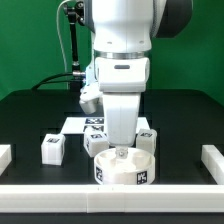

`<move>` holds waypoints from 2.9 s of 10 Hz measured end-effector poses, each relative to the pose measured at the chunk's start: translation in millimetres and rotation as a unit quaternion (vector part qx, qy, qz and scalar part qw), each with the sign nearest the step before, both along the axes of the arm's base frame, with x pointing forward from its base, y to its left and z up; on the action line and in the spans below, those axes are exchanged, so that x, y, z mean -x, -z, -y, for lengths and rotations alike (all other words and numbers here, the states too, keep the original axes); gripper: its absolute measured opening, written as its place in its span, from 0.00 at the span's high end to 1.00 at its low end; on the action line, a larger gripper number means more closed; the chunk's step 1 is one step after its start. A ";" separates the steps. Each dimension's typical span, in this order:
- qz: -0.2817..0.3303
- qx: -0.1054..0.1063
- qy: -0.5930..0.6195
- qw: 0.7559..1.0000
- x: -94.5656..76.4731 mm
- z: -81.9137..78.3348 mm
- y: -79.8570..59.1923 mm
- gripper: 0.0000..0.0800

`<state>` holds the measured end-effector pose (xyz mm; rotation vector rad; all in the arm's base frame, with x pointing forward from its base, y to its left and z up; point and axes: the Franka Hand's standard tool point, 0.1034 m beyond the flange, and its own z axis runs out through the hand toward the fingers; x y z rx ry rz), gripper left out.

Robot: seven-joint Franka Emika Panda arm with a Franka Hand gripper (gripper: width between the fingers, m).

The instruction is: Assemble stool

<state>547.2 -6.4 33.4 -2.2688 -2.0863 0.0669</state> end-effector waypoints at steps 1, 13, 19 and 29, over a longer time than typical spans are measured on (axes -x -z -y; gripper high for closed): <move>-0.003 -0.001 -0.003 1.000 1.8 -3.6 3.4 0.19; -0.013 -0.003 0.006 1.000 8.8 4.2 20.2 0.96; -0.012 -0.003 0.009 1.000 5.7 1.4 19.2 0.96; -0.017 0.000 0.096 0.995 -30.6 -103.2 14.3 0.96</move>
Offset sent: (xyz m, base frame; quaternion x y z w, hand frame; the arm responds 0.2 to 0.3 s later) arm -0.0019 -0.0019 -0.0100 0.0091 -0.0001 -0.0206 0.9997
